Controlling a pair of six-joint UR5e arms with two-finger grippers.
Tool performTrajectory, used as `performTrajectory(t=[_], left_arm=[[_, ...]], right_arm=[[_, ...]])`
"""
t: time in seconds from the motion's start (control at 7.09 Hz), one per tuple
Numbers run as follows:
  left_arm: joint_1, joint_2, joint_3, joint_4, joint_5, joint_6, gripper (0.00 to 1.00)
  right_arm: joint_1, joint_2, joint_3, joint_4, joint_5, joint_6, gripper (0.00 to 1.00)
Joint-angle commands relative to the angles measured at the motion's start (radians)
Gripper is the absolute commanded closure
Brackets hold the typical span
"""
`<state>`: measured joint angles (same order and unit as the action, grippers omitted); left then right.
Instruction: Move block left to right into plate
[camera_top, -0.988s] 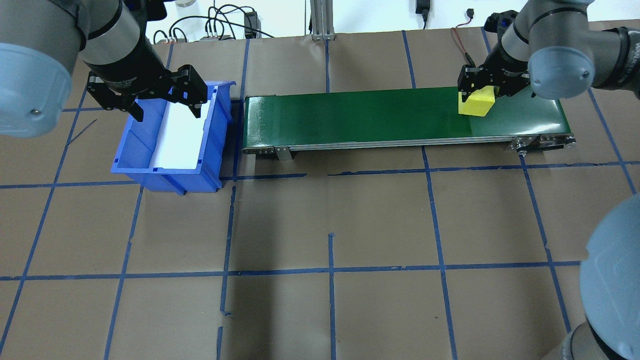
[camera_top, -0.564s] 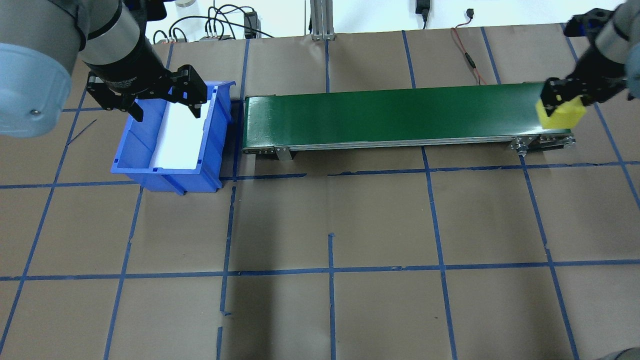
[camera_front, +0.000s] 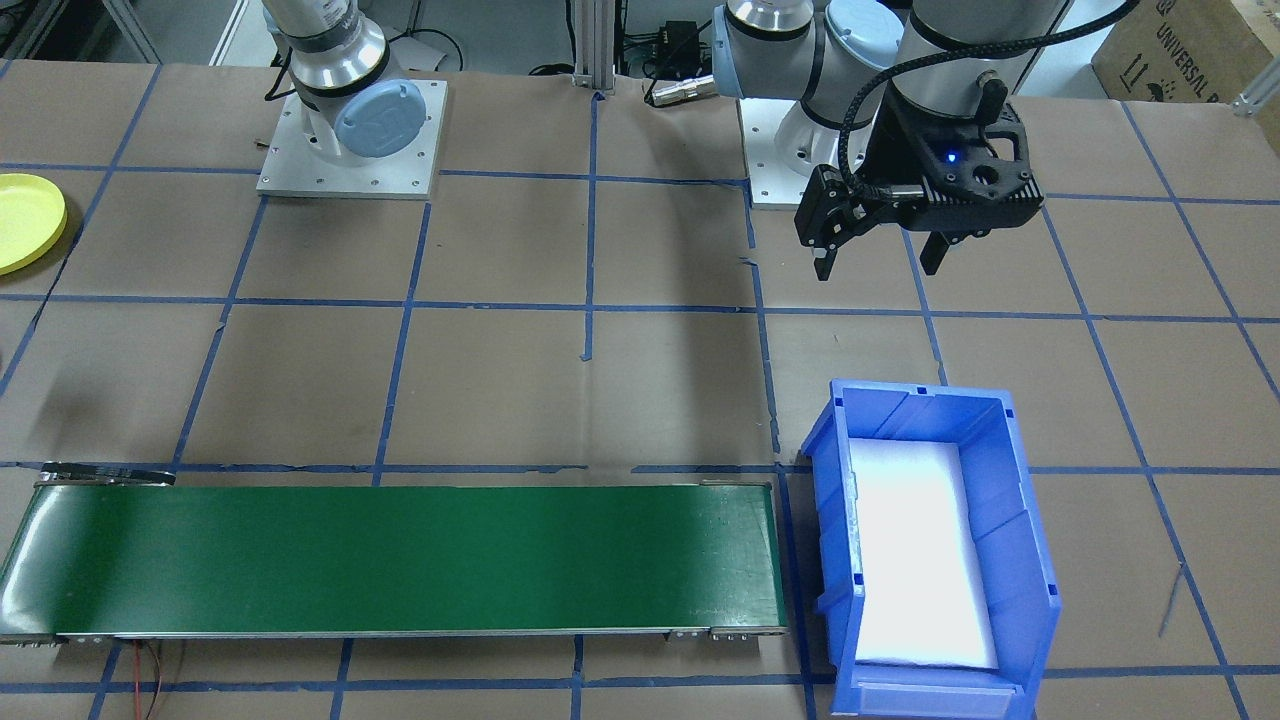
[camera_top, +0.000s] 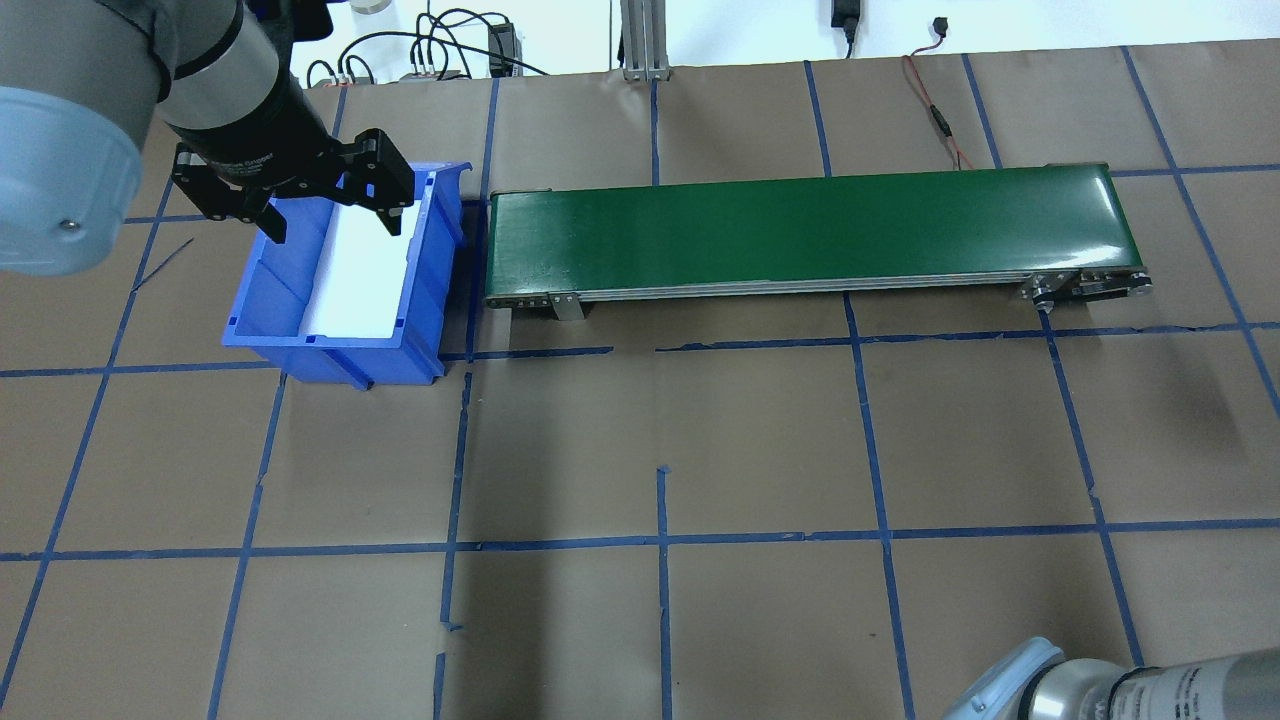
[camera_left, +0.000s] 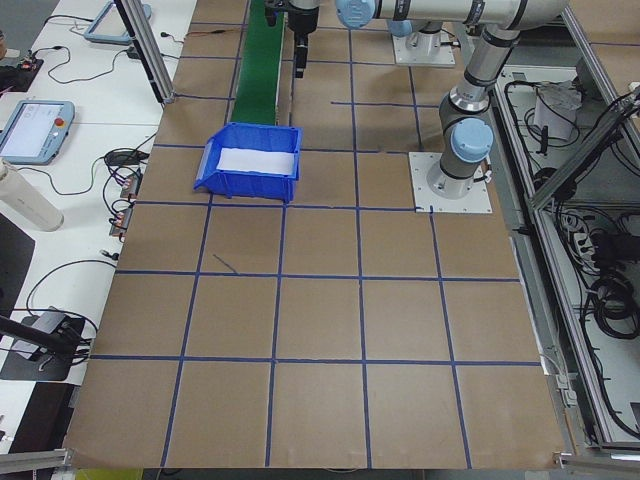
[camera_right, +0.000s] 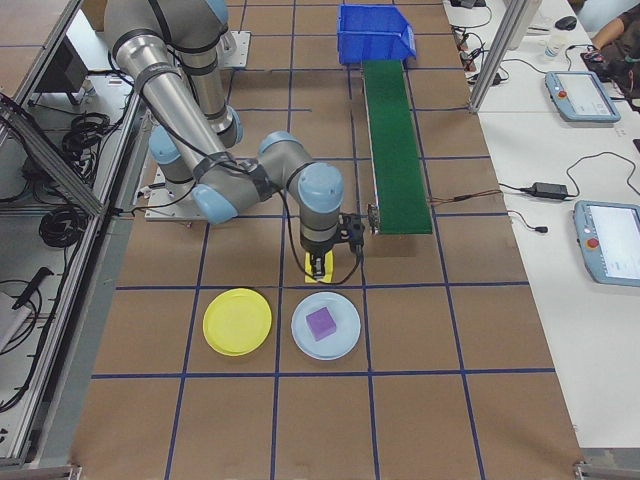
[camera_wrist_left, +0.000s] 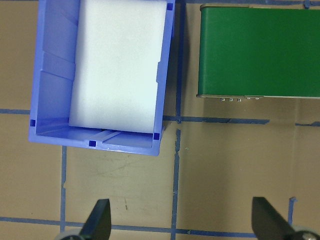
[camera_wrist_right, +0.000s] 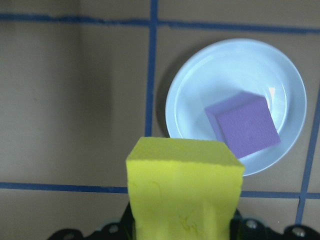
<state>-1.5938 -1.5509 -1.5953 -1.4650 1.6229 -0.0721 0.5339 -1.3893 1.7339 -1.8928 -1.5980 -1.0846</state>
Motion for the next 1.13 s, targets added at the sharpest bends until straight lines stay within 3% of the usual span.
performTrajectory(t=[0.0,0.14,0.42,0.85,0.99], left_arm=[[0.000,0.000,0.000,0.000,0.000,0.000,0.00],[-0.002,0.000,0.000,0.000,0.000,0.000,0.00],[0.000,0.000,0.000,0.000,0.000,0.000,0.00],[0.000,0.000,0.000,0.000,0.000,0.000,0.00],[0.000,0.000,0.000,0.000,0.000,0.000,0.00]], right_arm=[[-0.260,0.004,0.073,0.000,0.019,-0.221,0.62],[-0.328,0.013,0.105,-0.008,0.057,-0.257,0.62],[-0.403,0.021,0.185,-0.009,0.059,-0.271,0.63],[-0.411,0.038,0.216,-0.060,0.066,-0.265,0.62],[-0.411,0.056,0.214,-0.080,0.097,-0.268,0.59]])
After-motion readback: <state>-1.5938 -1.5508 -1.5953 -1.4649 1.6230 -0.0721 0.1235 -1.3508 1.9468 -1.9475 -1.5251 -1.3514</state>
